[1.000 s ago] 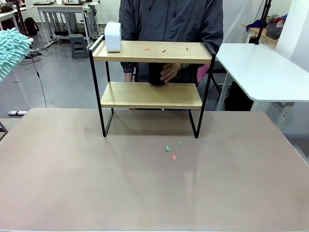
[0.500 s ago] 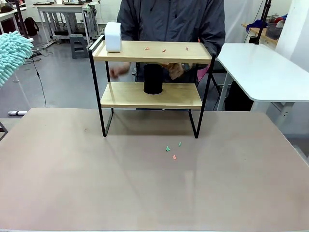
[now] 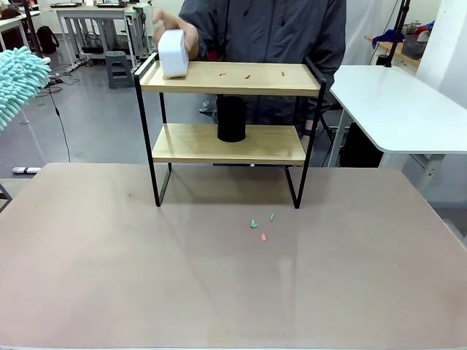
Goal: Clean the shelf.
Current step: Clean the remaining tier of the Shelf with the Duster once objects are removed.
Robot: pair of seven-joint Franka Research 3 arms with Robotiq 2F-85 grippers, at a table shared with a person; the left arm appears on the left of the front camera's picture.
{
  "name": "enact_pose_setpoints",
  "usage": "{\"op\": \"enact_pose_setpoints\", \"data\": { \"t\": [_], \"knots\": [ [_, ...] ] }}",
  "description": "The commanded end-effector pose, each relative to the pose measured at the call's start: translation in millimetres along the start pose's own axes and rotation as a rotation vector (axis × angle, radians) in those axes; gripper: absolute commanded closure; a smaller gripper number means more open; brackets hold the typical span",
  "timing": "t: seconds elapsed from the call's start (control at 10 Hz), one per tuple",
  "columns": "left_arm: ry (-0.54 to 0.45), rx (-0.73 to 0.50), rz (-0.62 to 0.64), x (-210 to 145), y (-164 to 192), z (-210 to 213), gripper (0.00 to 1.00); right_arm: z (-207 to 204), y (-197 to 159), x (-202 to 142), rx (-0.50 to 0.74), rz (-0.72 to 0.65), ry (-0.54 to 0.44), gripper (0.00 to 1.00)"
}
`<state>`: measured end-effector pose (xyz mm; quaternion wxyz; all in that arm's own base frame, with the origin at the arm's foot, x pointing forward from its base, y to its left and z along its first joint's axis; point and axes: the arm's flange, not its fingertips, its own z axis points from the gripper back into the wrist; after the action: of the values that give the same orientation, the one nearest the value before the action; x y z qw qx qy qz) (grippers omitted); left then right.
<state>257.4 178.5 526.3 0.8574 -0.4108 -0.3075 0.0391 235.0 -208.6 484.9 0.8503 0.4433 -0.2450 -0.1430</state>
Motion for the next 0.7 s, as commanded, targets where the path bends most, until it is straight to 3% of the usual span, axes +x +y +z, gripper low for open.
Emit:
{"op": "enact_pose_setpoints", "data": {
  "t": [0.0,0.2,0.3,0.4,0.5,0.6],
  "knots": [
    [-0.004,-0.001,-0.019,-2,2,0,0.88,0,0,2,0.022,0.023,-0.014,0.00],
    [0.000,0.000,0.000,0,0,0,0.88,0,0,2,0.022,0.023,-0.014,0.00],
    [-0.055,0.037,0.007,10,-15,4,0.88,0,0,2,0.022,0.023,-0.014,0.00],
    [-0.081,0.041,0.079,30,-47,4,0.88,0,0,2,0.022,0.023,-0.014,0.00],
    [-0.177,0.090,0.077,59,-94,-3,0.88,0,0,2,0.022,0.023,-0.014,0.00],
    [-0.180,0.137,0.074,84,-144,-19,0.88,0,0,2,0.022,0.023,-0.014,0.00]
  ]
}}
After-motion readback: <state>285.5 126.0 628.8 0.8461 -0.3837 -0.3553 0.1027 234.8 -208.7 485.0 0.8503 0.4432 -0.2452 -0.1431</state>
